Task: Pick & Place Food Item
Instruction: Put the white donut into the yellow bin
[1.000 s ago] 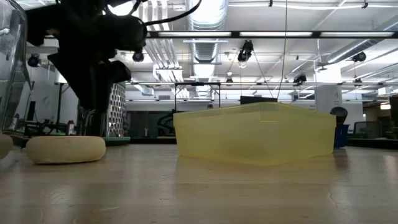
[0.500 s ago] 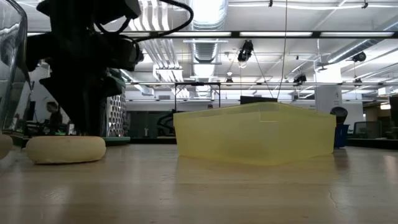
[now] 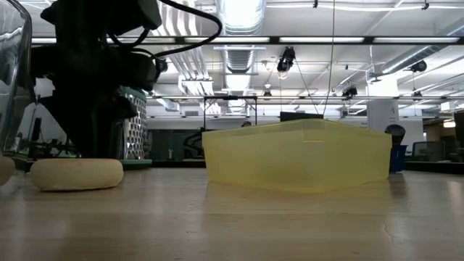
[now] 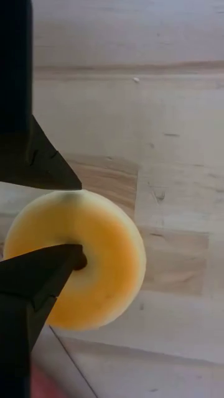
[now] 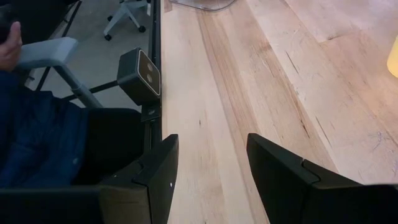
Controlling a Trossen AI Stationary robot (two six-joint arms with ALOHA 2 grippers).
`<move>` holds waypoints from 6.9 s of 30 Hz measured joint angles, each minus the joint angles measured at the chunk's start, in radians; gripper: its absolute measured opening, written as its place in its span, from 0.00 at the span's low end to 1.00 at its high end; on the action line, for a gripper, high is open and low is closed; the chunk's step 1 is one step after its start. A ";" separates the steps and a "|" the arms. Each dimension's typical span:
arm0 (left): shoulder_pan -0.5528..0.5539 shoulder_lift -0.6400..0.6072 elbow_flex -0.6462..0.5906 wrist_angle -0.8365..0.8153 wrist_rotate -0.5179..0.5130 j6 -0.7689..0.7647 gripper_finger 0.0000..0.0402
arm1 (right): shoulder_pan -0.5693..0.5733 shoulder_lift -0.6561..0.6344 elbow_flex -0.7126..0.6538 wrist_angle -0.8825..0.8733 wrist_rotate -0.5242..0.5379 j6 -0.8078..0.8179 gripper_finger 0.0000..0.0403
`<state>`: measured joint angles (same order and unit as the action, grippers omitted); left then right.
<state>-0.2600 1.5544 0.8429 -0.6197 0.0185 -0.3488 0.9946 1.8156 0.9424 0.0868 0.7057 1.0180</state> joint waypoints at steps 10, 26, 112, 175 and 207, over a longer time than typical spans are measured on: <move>0.000 0.027 -0.016 0.024 0.000 -0.015 0.39 | 0.000 0.000 0.000 0.000 0.000 0.000 0.46; 0.001 0.027 -0.055 0.072 0.015 -0.050 0.37 | 0.000 0.000 0.000 0.000 0.000 0.000 0.46; 0.172 0.015 0.606 0.007 -0.189 0.399 0.05 | 0.000 0.000 0.000 0.000 0.000 0.000 0.46; 0.328 0.558 0.906 -0.252 0.091 0.419 0.05 | 0.000 0.000 0.000 0.000 0.000 0.000 0.46; 0.330 0.559 0.787 -0.158 0.202 0.396 0.19 | 0.000 0.000 0.000 0.000 0.000 0.000 0.46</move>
<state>0.0700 2.1132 1.6302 -0.7776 0.2204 0.0475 0.9944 1.8156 0.9424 0.0868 0.7055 1.0179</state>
